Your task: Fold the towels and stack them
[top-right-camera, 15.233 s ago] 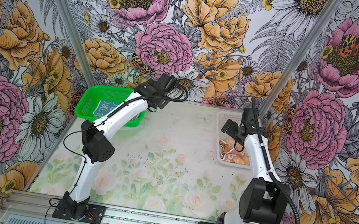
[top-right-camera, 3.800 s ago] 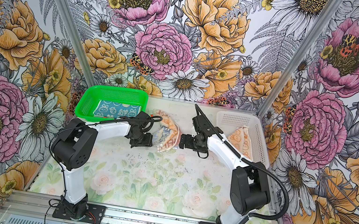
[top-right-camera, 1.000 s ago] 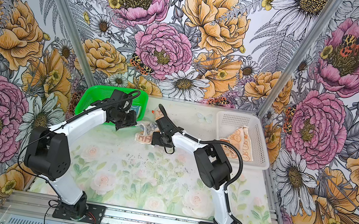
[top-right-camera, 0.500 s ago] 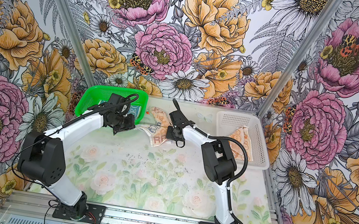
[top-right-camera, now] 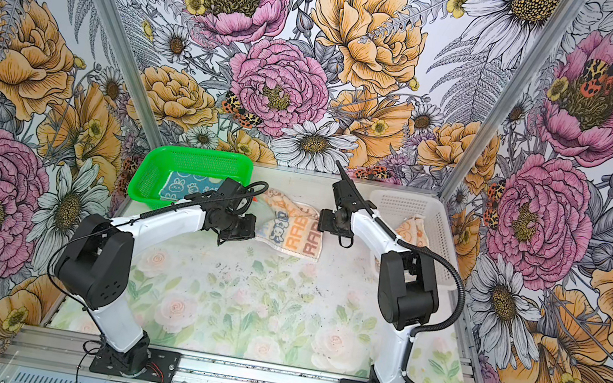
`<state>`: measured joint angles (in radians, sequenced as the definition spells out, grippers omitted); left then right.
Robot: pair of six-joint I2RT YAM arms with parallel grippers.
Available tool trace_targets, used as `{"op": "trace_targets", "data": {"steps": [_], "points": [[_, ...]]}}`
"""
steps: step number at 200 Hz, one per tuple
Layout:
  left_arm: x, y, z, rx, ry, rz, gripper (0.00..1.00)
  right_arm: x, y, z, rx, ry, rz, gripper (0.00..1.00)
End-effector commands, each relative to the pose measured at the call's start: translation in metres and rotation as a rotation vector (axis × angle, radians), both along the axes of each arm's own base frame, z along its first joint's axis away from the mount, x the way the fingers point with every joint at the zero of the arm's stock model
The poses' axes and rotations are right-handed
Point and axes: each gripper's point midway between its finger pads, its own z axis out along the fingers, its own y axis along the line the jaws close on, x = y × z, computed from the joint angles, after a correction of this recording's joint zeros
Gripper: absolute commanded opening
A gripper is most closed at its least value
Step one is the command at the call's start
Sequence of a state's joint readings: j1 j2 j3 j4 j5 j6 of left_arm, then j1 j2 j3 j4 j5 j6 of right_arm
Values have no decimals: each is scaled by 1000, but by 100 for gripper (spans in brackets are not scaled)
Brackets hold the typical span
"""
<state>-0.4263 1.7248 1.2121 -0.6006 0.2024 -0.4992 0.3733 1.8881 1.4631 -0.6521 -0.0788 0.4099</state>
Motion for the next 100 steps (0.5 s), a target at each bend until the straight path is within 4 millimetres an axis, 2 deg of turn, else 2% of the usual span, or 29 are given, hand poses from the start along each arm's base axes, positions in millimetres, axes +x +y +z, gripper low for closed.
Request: {"op": "trace_targets", "data": {"steps": [1,36,79,100], "points": [[10,-2,7,-3,-38,12,0,-28,21,1,30,28,71,72],[8,-4,3,3,-31,4,0,-49,20,-32,-28,102,90,72],[3,-4,-1,18,-28,-1,0,-65,16,-53,-54,160,83,71],[3,-5,-3,24,-26,-3,0,-73,21,-64,-58,191,97,69]]}}
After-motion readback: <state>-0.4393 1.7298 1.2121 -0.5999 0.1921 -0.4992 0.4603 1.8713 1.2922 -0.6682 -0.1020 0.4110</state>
